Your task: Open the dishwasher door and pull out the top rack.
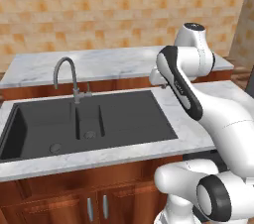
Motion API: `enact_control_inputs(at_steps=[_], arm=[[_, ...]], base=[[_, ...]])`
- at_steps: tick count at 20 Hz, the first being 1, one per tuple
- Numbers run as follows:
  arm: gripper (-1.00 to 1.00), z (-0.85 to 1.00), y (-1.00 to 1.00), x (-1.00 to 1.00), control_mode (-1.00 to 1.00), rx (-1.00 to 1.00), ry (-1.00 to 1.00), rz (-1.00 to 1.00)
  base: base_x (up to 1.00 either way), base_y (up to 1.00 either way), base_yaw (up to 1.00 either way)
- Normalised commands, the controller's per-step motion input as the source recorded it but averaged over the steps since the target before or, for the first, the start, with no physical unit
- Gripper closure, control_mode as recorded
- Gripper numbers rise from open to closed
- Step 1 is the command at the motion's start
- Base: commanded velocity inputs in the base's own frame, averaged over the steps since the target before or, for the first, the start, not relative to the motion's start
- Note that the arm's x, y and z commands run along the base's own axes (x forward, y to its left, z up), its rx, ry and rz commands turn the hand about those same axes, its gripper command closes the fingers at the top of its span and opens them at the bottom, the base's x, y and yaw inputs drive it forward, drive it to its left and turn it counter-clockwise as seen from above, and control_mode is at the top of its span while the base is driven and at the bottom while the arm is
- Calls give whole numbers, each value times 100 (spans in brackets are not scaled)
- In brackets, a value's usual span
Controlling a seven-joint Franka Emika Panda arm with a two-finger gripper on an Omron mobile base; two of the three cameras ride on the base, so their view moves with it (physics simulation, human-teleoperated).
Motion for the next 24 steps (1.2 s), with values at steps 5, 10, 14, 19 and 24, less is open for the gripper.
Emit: enact_control_inputs(at_steps=[5, 10, 14, 19, 24], arm=[[-100, 0, 0, 0, 100, 0, 0, 0], [-100, 0, 0, 0, 100, 0, 0, 0], [-100, 0, 0, 0, 100, 0, 0, 0], [-100, 0, 0, 0, 100, 0, 0, 0], [-100, 0, 0, 0, 100, 0, 0, 0]], base=[[0, 0, -11], [0, 0, -41], [-1, 0, -50], [-4, 0, -56], [-17, 0, -56]])
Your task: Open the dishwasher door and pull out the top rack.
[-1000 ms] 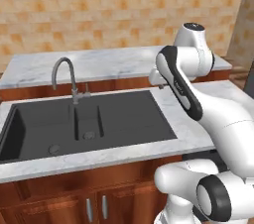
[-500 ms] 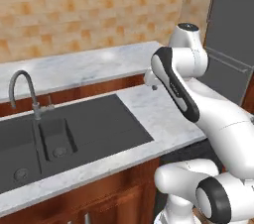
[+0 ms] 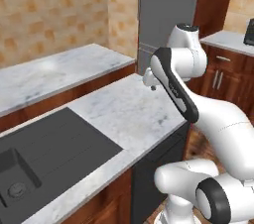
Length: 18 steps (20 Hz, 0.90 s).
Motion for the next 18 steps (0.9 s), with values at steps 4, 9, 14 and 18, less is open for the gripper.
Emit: enact_control_inputs(at_steps=[4, 9, 14, 18], arm=[[-100, 0, 0, 0, 100, 0, 0, 0], [-100, 0, 0, 0, 100, 0, 0, 0], [-100, 0, 0, 0, 100, 0, 0, 0], [-100, 0, 0, 0, 100, 0, 0, 0]], base=[[-25, 0, -55], [-21, 3, -35], [-35, 5, -23], [-53, 10, -25]])
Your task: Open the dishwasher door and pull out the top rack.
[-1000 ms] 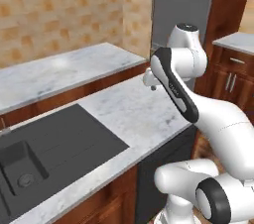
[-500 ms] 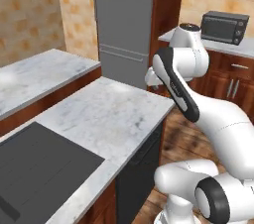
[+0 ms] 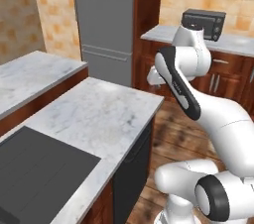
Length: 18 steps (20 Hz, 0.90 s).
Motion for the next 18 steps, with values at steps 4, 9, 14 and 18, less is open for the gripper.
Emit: enact_control_inputs(at_steps=[4, 9, 14, 18], arm=[[-100, 0, 0, 0, 100, 0, 0, 0], [-100, 0, 0, 0, 100, 0, 0, 0], [-100, -7, 4, -20, -100, 4, -1, -13], [-100, -14, -10, -36, -100, 0, -17, -13]], base=[[-54, 13, -24], [-37, 22, -23], [-12, 8, -9], [0, 0, 0]])
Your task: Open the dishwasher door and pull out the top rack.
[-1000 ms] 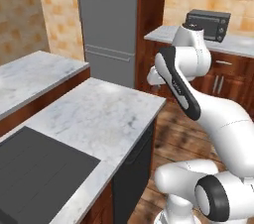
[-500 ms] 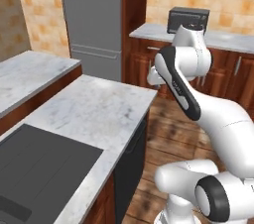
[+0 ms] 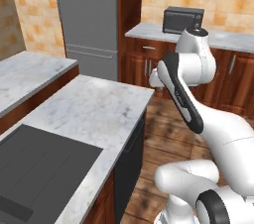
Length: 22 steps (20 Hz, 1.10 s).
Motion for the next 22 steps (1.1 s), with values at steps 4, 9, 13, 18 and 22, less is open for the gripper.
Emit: enact_control_inputs(at_steps=[4, 9, 13, 18, 22], arm=[[-100, -20, -52, -9, -100, 7, -12, -1], [-100, -30, -58, 0, -100, 13, -5, -6], [-100, -36, -43, 0, -100, 18, -1, -5], [-100, -51, -23, -1, -100, 10, -5, -1], [-100, -49, -22, 0, -100, 3, -8, 0]], base=[[0, 0, 0], [0, 0, 0], [0, 0, 0], [0, 0, 0], [0, 0, 0]])
